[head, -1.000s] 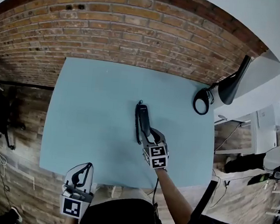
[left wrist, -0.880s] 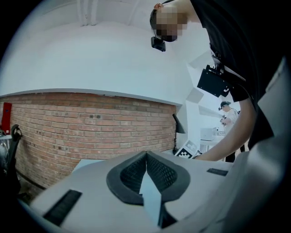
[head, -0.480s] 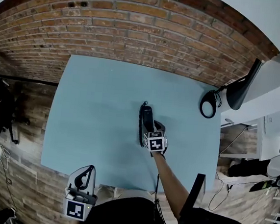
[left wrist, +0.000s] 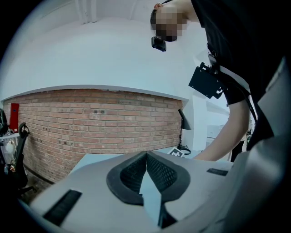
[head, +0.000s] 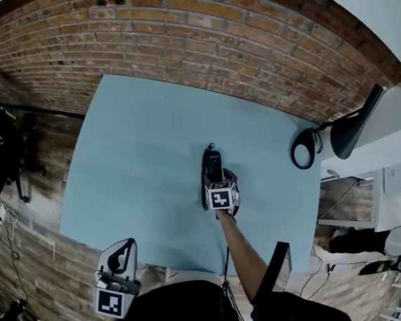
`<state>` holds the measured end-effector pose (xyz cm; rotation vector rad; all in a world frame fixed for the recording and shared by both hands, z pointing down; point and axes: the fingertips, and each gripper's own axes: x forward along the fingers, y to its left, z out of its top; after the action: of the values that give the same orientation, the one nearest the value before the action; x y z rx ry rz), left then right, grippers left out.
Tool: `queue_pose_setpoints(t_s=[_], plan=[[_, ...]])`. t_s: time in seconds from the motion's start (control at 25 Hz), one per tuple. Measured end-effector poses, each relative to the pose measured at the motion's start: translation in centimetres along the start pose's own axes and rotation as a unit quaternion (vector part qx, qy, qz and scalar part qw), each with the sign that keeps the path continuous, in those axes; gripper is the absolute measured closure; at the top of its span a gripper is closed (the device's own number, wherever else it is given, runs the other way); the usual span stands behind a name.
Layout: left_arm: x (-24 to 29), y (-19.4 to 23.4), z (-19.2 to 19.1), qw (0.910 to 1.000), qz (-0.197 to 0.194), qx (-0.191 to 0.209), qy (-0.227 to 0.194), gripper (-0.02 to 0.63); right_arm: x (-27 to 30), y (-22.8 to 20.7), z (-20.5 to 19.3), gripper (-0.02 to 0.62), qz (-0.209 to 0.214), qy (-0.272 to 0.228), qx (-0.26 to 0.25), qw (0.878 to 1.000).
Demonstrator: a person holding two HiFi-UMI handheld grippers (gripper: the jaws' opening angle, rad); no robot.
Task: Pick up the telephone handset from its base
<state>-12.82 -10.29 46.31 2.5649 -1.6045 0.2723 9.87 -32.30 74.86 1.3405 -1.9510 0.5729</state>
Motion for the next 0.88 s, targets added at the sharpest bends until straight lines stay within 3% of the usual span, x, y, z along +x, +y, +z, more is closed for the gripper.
queue_pose_setpoints(t_s=[0.28, 0.88], plan=[[-0.4, 0.3, -0.7, 0.9997, 0.017, -0.007, 0.015, 0.58, 1.2, 0.3, -0.9, 0.327, 0.004, 0.023, 0.001, 1.0], [-0.9, 0.5, -1.2, 0.9995, 0.027, -0.013, 0.011, 0.58, 1.1, 0.1, -0.8, 0.327, -0.01, 0.022, 0.012, 1.0]])
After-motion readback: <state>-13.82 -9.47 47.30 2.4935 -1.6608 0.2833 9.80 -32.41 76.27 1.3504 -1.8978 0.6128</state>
